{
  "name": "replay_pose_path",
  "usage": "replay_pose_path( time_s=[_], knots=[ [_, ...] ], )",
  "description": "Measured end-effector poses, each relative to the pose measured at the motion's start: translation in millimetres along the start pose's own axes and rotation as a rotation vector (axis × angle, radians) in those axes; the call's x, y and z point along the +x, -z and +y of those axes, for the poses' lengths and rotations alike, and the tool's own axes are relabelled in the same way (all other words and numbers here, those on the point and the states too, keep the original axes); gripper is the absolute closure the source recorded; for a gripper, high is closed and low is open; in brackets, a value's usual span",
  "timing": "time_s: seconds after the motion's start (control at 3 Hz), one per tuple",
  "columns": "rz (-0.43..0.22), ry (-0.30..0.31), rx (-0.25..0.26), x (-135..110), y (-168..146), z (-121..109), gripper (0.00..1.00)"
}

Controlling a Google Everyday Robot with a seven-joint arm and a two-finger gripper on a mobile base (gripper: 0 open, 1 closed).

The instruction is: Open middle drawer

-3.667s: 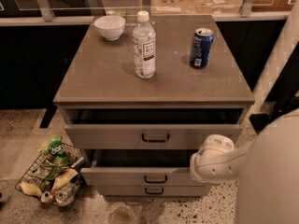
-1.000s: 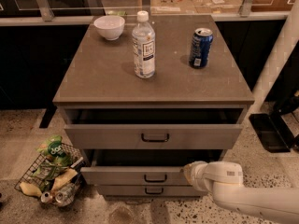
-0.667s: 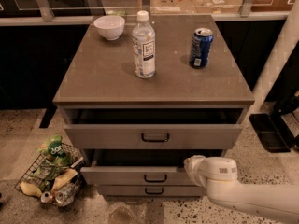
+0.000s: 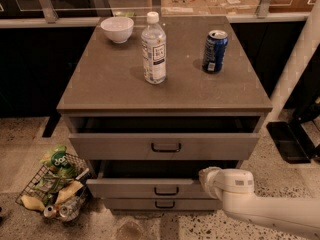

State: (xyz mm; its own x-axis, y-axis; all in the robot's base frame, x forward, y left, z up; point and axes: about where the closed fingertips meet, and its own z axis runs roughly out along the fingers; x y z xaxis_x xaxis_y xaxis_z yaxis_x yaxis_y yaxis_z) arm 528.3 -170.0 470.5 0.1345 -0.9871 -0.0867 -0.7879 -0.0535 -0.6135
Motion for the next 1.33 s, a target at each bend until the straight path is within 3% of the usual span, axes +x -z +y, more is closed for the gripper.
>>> replay_pose_path(
  time_s=[0.67,1.33],
  knots=[
    [-0.016,0.016,0.009,9,-25,-8,1.00],
    [-0.028,0.003,-0.035,25,-49,-4,1.00]
  ],
)
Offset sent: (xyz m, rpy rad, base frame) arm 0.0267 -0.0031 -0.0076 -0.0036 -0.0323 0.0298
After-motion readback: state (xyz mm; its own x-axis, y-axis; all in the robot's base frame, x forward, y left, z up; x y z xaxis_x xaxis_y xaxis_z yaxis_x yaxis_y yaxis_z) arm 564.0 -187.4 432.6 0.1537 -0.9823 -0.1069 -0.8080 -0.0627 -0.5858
